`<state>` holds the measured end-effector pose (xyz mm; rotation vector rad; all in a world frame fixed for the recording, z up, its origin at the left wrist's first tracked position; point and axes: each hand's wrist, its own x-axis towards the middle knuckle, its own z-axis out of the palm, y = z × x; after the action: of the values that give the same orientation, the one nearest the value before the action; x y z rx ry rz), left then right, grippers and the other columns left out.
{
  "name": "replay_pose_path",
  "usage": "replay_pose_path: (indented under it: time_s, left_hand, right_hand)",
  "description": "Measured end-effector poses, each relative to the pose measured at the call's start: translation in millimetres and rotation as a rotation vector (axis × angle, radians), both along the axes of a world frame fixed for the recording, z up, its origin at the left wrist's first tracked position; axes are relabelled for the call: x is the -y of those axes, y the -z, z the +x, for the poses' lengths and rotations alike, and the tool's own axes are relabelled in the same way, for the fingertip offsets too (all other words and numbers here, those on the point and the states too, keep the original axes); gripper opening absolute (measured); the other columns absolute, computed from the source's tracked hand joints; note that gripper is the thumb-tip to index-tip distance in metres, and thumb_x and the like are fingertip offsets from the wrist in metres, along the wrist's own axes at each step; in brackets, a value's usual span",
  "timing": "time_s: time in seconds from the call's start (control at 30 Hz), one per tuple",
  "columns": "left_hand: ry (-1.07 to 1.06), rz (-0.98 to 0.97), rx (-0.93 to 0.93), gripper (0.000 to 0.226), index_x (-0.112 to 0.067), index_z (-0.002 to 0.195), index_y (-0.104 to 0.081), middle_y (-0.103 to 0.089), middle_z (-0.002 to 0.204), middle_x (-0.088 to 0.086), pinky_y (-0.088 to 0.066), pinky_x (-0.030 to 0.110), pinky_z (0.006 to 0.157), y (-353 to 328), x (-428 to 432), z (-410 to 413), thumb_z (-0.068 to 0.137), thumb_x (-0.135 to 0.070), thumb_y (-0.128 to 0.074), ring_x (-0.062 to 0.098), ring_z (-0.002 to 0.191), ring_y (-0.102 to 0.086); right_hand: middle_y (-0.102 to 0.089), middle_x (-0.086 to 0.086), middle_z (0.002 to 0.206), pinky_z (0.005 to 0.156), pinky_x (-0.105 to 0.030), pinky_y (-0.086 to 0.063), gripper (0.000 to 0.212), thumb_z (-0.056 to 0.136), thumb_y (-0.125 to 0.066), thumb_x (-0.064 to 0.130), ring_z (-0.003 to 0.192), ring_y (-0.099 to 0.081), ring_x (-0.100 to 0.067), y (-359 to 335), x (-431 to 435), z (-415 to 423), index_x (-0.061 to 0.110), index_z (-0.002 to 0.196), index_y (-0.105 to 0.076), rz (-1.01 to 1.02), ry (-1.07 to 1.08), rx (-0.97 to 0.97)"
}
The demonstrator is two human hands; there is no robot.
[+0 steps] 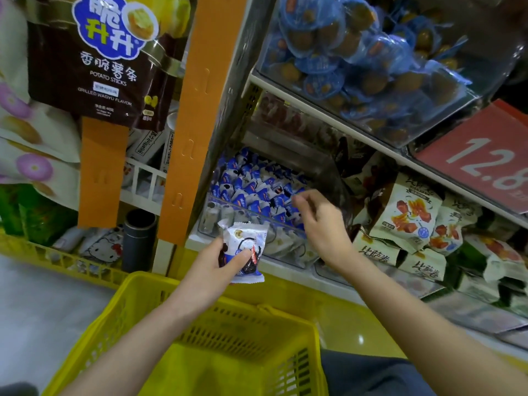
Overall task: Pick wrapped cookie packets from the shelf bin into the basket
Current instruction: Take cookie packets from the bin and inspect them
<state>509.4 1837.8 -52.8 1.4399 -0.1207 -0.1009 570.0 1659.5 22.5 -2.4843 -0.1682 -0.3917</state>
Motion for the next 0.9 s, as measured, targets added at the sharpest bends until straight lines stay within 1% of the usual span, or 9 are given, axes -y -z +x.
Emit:
replay_pose_path:
  time_s: [0.07, 0.17, 0.23, 0.3, 0.43, 0.57, 0.67, 0.77, 0.9]
  left_hand:
    - [0.006, 0.004, -0.019, 0.014, -0.03, 0.099, -0.054, -0.066, 0.097, -0.013, -0.047, 0.009, 0.071, 3.9, 4.9, -2.0, 0.09, -0.019, -0.057, -0.006, 0.087, -0.061]
    - [0.039, -0.037, -0.042, 0.018, -0.021, 0.093, -0.054, -0.068, 0.087, -0.006, -0.048, 0.011, 0.063, 9.6, 12.7, -8.2, 0.087, -0.006, -0.059, 0.003, 0.079, -0.064]
    - [0.065, 0.005, -0.037, 0.019, -0.015, 0.094, -0.052, -0.067, 0.09, 0.003, -0.05, 0.017, 0.068, 13.9, 15.6, -13.1, 0.084, -0.002, -0.062, 0.013, 0.084, -0.063]
    - [0.019, 0.114, 0.012, 0.021, -0.016, 0.092, -0.052, -0.063, 0.093, 0.002, -0.048, 0.026, 0.078, 17.6, 15.6, -15.9, 0.082, -0.005, -0.066, 0.014, 0.088, -0.06]
    - [-0.09, 0.159, 0.129, 0.01, -0.016, 0.079, -0.059, -0.063, 0.078, -0.003, -0.046, 0.016, 0.067, 16.6, 11.3, -15.6, 0.085, -0.009, -0.063, 0.005, 0.071, -0.058]
    - [-0.074, 0.066, 0.061, 0.021, -0.013, 0.071, -0.062, -0.064, 0.062, -0.004, -0.048, 0.016, 0.057, 21.1, 15.4, -17.8, 0.091, -0.012, -0.054, 0.001, 0.062, -0.057]
    - [-0.04, -0.073, -0.101, 0.026, -0.017, 0.081, -0.067, -0.071, 0.075, -0.004, -0.052, 0.016, 0.062, 26.4, 20.0, -20.8, 0.095, -0.023, -0.045, 0.004, 0.072, -0.066]
    - [0.057, -0.079, -0.169, 0.02, -0.016, 0.094, -0.067, -0.072, 0.089, 0.0, -0.053, 0.017, 0.067, 32.8, 21.8, -24.0, 0.091, -0.026, -0.05, 0.008, 0.081, -0.066]
    - [0.163, 0.126, -0.189, 0.018, -0.009, 0.098, -0.058, -0.066, 0.096, 0.008, -0.053, 0.017, 0.065, 47.3, 32.2, -32.1, 0.082, -0.006, -0.065, 0.003, 0.076, -0.066]
  right_hand:
    - [-0.061, 0.012, 0.084, 0.064, -0.007, -0.042, 0.016, 0.094, -0.046, 0.035, 0.078, -0.056, 0.001, 6.5, -13.4, -30.2, 0.025, 0.095, -0.058, 0.074, -0.141, 0.016]
    - [-0.061, 0.018, 0.085, 0.063, -0.005, -0.041, 0.012, 0.089, -0.055, 0.037, 0.075, -0.056, 0.01, 25.1, -27.8, -58.0, 0.029, 0.098, -0.059, 0.137, -0.231, -0.164]
    - [-0.064, 0.012, 0.08, 0.06, -0.018, -0.044, 0.008, 0.086, -0.062, 0.028, 0.067, -0.059, -0.001, 35.9, -28.2, -61.9, 0.022, 0.09, -0.065, 0.114, -0.214, -0.205]
    - [-0.067, 0.002, 0.077, 0.064, -0.032, -0.046, 0.01, 0.084, -0.066, 0.022, 0.071, -0.062, -0.016, 41.9, -25.0, -63.0, 0.013, 0.084, -0.069, 0.097, -0.209, -0.19]
    - [-0.06, 0.019, 0.062, 0.057, -0.008, -0.039, 0.005, 0.081, -0.069, 0.016, 0.063, -0.057, 0.008, 55.3, -17.6, -70.0, 0.014, 0.077, -0.071, 0.14, -0.285, -0.151]
    - [-0.061, 0.021, 0.064, 0.061, -0.006, -0.039, 0.007, 0.082, -0.068, 0.013, 0.064, -0.057, 0.011, 64.0, -12.6, -74.4, 0.018, 0.077, -0.069, 0.272, -0.262, -0.163]
    - [-0.066, 0.013, 0.07, 0.066, -0.016, -0.045, 0.006, 0.083, -0.067, 0.013, 0.067, -0.059, 0.004, 73.2, -6.6, -77.6, 0.017, 0.078, -0.069, 0.354, -0.204, -0.187]
    - [-0.07, -0.003, 0.077, 0.072, -0.039, -0.05, 0.006, 0.084, -0.066, 0.015, 0.072, -0.061, -0.015, 83.7, 0.7, -82.0, 0.011, 0.083, -0.07, 0.44, -0.12, -0.241]
    - [-0.067, -0.005, 0.076, 0.07, -0.037, -0.051, 0.005, 0.085, -0.063, 0.009, 0.071, -0.06, -0.013, 93.5, 14.7, -89.1, 0.012, 0.083, -0.067, 0.576, -0.094, -0.303]
